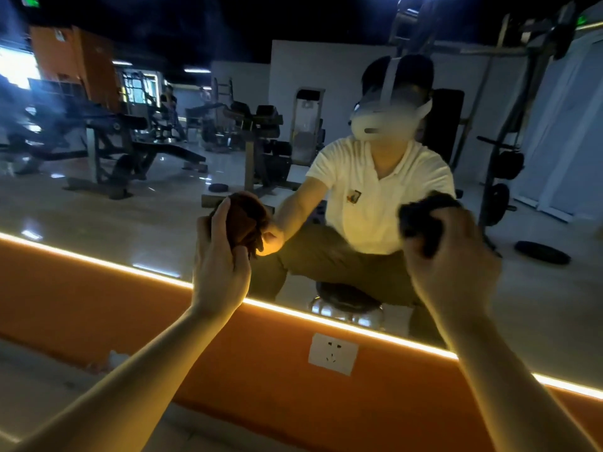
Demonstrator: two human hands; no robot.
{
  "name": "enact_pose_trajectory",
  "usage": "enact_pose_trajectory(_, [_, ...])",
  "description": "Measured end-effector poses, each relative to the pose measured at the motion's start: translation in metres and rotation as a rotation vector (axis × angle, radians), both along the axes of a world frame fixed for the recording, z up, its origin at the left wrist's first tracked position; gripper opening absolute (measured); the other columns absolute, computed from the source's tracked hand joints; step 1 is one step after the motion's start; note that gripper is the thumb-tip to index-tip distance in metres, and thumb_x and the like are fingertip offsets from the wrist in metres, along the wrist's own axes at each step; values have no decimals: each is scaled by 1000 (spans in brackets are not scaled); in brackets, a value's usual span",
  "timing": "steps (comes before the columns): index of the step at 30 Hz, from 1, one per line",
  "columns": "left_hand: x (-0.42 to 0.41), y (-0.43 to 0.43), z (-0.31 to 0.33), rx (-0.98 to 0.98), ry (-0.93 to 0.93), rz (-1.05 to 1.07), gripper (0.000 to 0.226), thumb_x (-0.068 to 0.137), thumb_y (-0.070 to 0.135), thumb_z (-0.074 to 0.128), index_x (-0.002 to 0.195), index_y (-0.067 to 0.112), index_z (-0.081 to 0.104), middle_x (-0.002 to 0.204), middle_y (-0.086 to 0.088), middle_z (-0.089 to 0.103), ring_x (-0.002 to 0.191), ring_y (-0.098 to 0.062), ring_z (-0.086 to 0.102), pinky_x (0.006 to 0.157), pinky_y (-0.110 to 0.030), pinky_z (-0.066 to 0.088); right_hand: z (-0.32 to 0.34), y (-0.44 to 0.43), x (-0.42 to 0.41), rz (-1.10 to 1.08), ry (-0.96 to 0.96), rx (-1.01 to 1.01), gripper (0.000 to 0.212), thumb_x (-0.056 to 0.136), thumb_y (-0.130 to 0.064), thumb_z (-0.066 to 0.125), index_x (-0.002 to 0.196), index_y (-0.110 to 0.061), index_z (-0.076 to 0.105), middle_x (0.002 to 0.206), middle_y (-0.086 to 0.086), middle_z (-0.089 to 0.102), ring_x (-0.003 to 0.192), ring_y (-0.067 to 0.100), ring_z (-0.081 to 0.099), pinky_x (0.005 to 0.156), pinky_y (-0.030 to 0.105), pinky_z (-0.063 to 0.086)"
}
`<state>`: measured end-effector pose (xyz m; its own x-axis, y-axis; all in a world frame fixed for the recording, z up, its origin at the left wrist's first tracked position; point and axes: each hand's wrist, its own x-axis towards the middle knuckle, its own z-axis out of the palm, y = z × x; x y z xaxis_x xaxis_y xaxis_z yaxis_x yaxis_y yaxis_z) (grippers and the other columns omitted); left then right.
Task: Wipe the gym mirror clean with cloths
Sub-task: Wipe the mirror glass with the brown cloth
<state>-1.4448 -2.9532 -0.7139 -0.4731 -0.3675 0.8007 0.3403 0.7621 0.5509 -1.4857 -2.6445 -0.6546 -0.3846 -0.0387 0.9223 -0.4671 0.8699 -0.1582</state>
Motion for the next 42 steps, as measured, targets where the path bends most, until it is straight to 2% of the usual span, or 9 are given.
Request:
enact_pose_trajectory(7, [-7, -2, -6, 45, 16, -66, 68, 92, -4, 46, 156, 15, 30, 138, -10, 37, 114, -23, 49, 91, -42, 50, -25, -13, 8, -79, -32, -174, 24, 99, -23, 58, 116, -8, 52, 109, 15, 63, 72, 15, 58, 56, 24, 43])
enact_pose_trajectory(15, [-4, -26, -6, -116, 17, -156, 64, 92, 14, 37, 155, 10, 32, 137, -18, 39, 110, -26, 52, 85, -43, 54, -70, -190, 13, 222, -133, 120, 26, 90, -14, 75, 113, -14, 63, 107, 6, 68, 75, 15, 71, 55, 25, 59])
enact_pose_trajectory(19, [-11, -26, -4, -73, 61, -165, 63, 89, 6, 40, 151, 8, 37, 134, -17, 41, 109, -24, 51, 83, -39, 52, -73, -137, 7, 169, -94, 230, 18, 97, -28, 58, 111, -18, 59, 103, 4, 66, 71, 14, 65, 49, 27, 55])
enact_pose_trajectory(24, [-17, -21, -6, -51, 63, -153, 65, 87, -3, 48, 151, 6, 37, 133, -20, 42, 109, -24, 49, 82, -24, 43, -45, -1, 2, -247, -32, -385, 18, 96, -19, 58, 110, -9, 54, 93, 4, 60, 68, 17, 55, 55, 21, 38])
enact_pose_trajectory(28, [-15, -25, -9, -121, 44, -163, 73, 86, -15, 55, 152, 5, 34, 135, -24, 41, 112, -31, 52, 83, -35, 48, -52, -32, -5, -342, -72, -648, 24, 92, -12, 52, 116, -5, 51, 110, 15, 61, 79, 23, 59, 57, 20, 38])
enact_pose_trajectory(31, [-13, -30, -9, -185, 46, -174, 73, 86, -14, 57, 153, 5, 33, 136, -25, 40, 114, -34, 51, 86, -35, 47, -58, -122, 0, -169, -81, -476, 30, 93, -26, 55, 122, -18, 50, 122, 11, 61, 83, 16, 61, 62, 27, 52])
enact_pose_trajectory(34, [-11, -34, -11, -216, 69, -190, 70, 87, -12, 55, 152, 4, 34, 136, -25, 40, 115, -21, 45, 85, -22, 42, -70, -188, 14, 134, -93, 49, 35, 85, -13, 78, 114, -18, 60, 117, 12, 61, 79, 19, 67, 54, 28, 56])
enact_pose_trajectory(37, [-12, -35, -11, -226, 88, -209, 70, 87, -12, 56, 152, 6, 35, 135, -25, 40, 113, -18, 44, 85, -29, 45, -61, -155, 14, 232, -74, 305, 23, 90, -23, 65, 112, -18, 67, 110, 7, 62, 81, 18, 66, 53, 27, 54])
enact_pose_trajectory(42, [-19, -35, -13, -270, 92, -223, 76, 85, -11, 62, 152, 9, 35, 136, -23, 39, 117, -31, 46, 86, -43, 50, -35, -27, -3, -190, 28, -368, 19, 97, -23, 53, 111, -13, 59, 97, 0, 61, 73, 11, 56, 64, 7, 40])
